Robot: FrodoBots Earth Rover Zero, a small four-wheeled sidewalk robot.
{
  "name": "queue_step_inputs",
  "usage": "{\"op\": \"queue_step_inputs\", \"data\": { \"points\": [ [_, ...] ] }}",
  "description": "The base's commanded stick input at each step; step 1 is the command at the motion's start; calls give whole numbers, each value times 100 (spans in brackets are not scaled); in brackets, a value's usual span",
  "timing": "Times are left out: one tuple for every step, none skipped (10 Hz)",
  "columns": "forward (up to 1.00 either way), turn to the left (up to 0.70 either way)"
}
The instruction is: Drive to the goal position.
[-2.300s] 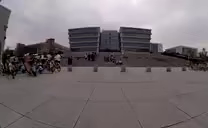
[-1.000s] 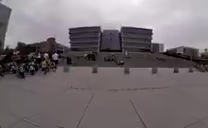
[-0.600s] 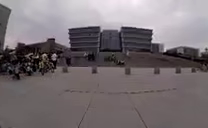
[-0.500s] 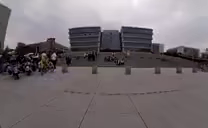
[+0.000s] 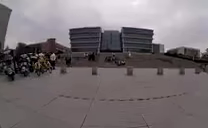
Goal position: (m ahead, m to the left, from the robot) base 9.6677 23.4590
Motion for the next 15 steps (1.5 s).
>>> {"op": "queue_step_inputs", "data": {
  "points": [
    [70, 0],
    [70, 0],
    [70, 0],
    [70, 0],
    [70, 0],
    [70, 0],
    [70, 0],
    [70, 0],
    [70, 0],
    [70, 0],
    [70, 0],
    [70, 0],
    [70, 0],
    [70, 0],
    [70, 0]
  ]
}}
